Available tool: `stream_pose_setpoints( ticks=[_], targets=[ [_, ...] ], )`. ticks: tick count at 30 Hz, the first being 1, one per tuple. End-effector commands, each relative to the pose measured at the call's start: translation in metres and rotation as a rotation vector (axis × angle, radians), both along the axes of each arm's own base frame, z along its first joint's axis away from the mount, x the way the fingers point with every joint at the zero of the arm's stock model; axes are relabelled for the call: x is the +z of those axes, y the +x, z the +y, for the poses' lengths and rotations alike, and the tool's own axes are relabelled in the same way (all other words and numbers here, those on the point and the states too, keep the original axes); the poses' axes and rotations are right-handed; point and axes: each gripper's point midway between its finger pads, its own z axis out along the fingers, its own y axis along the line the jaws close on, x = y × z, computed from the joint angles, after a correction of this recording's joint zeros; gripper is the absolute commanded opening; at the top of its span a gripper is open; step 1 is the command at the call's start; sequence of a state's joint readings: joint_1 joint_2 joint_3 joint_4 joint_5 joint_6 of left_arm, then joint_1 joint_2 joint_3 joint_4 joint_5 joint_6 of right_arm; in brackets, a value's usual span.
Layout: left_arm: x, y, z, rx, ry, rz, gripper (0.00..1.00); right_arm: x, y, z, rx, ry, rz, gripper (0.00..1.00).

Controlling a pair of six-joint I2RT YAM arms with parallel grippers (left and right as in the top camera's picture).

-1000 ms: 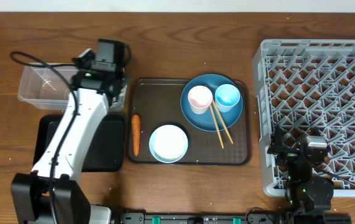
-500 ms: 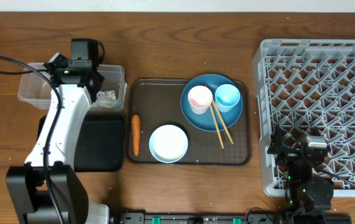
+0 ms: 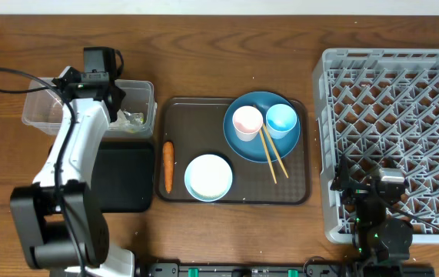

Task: Sort waste into correct bins and load items into the dishwasher rack
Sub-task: 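Reach the left gripper to the carrot and grasp it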

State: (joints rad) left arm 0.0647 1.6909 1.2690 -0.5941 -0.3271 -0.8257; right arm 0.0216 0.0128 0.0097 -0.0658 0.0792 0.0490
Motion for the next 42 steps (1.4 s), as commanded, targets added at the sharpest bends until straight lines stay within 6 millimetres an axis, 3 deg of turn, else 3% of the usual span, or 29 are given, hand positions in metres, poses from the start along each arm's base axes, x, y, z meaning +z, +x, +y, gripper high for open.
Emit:
stream_pose_setpoints(
  ticks=[1,6,11,19,23,32,37,42],
  targets=[
    [0.035,0.001,-0.019,-0.069,-0.089,-0.103,0.62,-0.001,0.000,0.000,-0.001,0.006,0.000,0.99],
    [0.072,-0.002,-0.055,-0.193,-0.235,-0.215,0.62,-0.001,0.000,0.000,-0.001,0.006,0.000,0.99],
    [0.087,-0.012,-0.086,-0.282,-0.322,-0.233,0.62,-0.001,0.000,0.000,-0.001,0.006,0.000,0.99],
    [0.070,-0.046,-0.122,-0.356,-0.462,-0.086,0.64,-0.001,0.000,0.000,-0.001,0.006,0.000,0.99],
    [0.064,-0.057,-0.134,-0.385,-0.472,-0.033,0.58,-0.001,0.000,0.000,-0.001,0.006,0.000,0.99],
    [0.058,-0.074,-0.173,-0.571,-0.285,0.058,0.62,-0.001,0.000,0.000,-0.001,0.006,0.000,0.99],
    [0.048,-0.095,-0.193,-0.647,-0.227,0.150,0.62,-0.001,0.000,0.000,-0.001,0.006,0.000,0.99],
    [0.034,-0.100,-0.204,-0.689,-0.156,0.206,0.61,-0.001,0.000,0.000,-0.001,0.006,0.000,0.99]
  ],
)
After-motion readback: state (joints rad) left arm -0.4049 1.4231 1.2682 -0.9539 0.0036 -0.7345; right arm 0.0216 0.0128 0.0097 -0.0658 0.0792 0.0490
